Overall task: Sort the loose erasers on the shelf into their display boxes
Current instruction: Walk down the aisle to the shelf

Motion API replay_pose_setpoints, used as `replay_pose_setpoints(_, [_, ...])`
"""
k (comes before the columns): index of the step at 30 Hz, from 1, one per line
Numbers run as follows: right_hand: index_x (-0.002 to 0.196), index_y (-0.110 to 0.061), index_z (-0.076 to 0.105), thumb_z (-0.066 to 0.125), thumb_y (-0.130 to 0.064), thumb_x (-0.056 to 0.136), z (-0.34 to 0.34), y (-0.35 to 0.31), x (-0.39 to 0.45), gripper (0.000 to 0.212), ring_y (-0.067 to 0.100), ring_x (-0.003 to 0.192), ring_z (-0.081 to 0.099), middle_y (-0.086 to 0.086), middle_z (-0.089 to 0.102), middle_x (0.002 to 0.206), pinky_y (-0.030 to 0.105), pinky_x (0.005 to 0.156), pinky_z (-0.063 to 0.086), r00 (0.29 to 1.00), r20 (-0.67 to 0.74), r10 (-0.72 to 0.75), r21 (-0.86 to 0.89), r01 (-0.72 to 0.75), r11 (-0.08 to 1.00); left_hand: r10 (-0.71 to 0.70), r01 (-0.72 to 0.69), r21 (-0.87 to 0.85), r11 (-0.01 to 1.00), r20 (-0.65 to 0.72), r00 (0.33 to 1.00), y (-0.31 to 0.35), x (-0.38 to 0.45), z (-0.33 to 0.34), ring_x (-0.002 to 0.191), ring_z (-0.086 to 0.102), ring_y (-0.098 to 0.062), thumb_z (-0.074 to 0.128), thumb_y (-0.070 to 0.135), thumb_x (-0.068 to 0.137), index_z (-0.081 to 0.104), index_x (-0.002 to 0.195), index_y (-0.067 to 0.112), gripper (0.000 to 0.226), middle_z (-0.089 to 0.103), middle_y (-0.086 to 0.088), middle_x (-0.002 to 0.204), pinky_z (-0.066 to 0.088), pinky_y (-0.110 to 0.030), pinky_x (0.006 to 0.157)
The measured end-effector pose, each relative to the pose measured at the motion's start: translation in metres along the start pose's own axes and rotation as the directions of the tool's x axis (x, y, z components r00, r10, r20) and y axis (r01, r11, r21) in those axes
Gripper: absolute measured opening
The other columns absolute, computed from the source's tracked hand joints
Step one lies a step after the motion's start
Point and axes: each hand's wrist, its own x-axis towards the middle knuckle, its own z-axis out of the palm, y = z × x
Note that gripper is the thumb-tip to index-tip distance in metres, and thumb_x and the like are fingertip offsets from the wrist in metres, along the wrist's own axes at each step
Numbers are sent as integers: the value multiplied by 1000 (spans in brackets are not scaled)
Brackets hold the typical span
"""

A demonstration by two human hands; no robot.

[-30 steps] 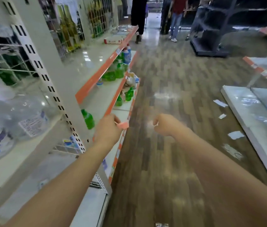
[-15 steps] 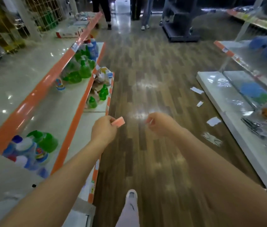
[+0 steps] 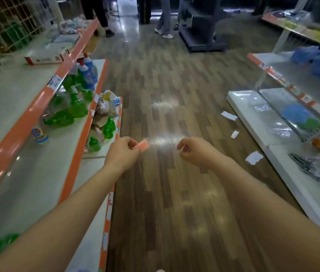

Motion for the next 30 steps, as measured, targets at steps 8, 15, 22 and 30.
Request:
replay_pose_setpoints(8, [122,-18,56,48,-17,92,-27,14,105,31,16,88,58,2,60,115,25,71,46,1000,21,-19,-2,19,1000,-55,55,7,998,13,998,4,106,11,74,52,-7,63,23,85,58,91,15,10,55,3,79,37,-19,55])
replay_pose_setpoints(15, [120,-18,57,48,-19,92,-74,33,222,30,21,97,58,4,60,116,27,77,46,995,36,-92,-41,93,995,-111,110,-33,993,-39,993,21,215,23,85,55,-15,60,19,88,55,93,18,8,56,1,87,42,-22,61])
replay_pose_setpoints(22, [124,-17,55,49,-19,93,-119,28,332,32,21,102,58,5,60,120,27,81,46,978,98,-184,-129,196,972,-162,159,-34,987,-103,981,29,303,10,86,55,-16,58,18,90,61,101,14,12,60,-3,95,40,-24,61])
replay_pose_setpoints(30, [120,-14,57,46,-14,92,-134,-4,443,30,22,105,56,4,60,116,23,77,40,951,123,-284,-172,302,938,-270,264,-58,963,-181,945,-1,387,-17,93,59,-21,60,14,87,64,105,9,19,64,-6,97,49,-37,84])
